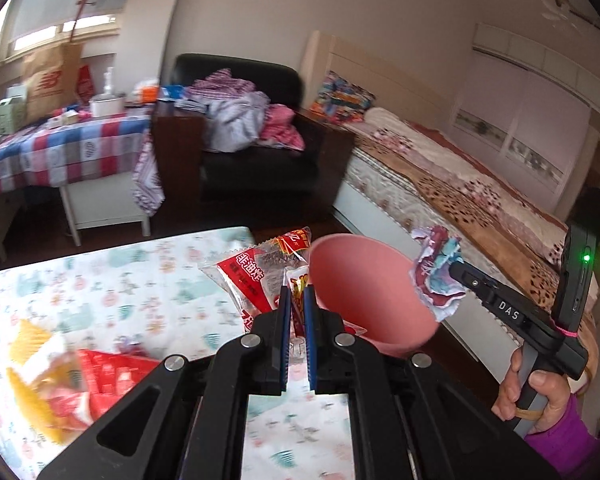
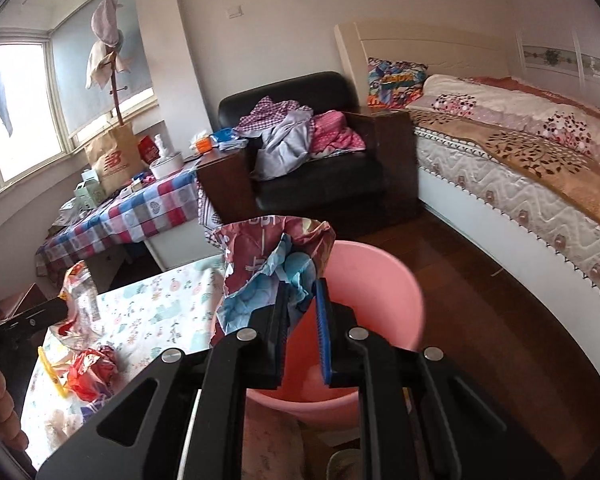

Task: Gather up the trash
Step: 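Carry both wrappers over the pink bucket, then open both grippers to drop the wrappers into the pink bucket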

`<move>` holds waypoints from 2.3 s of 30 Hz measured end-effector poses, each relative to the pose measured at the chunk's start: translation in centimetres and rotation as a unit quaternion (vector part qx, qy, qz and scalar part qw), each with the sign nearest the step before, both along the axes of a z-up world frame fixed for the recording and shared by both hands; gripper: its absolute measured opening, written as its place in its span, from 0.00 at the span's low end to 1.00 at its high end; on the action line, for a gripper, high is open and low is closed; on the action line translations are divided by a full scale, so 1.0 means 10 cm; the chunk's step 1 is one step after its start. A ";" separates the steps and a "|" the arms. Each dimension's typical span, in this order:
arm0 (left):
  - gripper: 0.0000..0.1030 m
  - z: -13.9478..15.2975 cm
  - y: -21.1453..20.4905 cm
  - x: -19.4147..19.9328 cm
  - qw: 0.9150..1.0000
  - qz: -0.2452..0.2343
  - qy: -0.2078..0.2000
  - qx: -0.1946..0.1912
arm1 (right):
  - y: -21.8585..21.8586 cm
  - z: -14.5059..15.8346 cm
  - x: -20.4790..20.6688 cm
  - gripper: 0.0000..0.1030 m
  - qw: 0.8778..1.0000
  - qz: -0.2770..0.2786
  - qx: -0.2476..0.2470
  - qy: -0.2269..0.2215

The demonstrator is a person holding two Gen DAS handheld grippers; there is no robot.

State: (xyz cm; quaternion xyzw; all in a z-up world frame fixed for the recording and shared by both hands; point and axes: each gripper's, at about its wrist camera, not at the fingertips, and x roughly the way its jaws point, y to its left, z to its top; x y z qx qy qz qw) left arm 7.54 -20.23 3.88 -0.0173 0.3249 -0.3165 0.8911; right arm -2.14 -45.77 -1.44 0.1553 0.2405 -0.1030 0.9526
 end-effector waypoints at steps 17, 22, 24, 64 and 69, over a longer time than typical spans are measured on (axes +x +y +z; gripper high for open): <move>0.05 -0.20 -0.91 0.16 0.998 -0.059 0.021 0.016 | -0.38 -0.15 -0.08 0.13 0.999 -0.045 0.007 0.018; 0.05 -0.26 -1.00 0.30 0.998 -0.053 0.030 0.014 | -0.41 -0.22 -0.01 0.13 0.999 -0.047 0.003 0.027; 0.05 -0.28 -1.03 0.33 0.998 -0.054 0.029 0.016 | -0.42 -0.26 0.02 0.13 0.998 -0.048 0.002 0.031; 0.34 -0.71 -1.34 0.49 0.996 -0.043 0.051 0.055 | -0.11 -0.34 0.46 0.33 0.997 -0.003 -0.037 0.072; 0.35 -0.65 -1.23 0.47 0.997 -0.038 0.051 0.048 | -0.12 -0.31 0.41 0.35 0.997 0.000 -0.030 0.069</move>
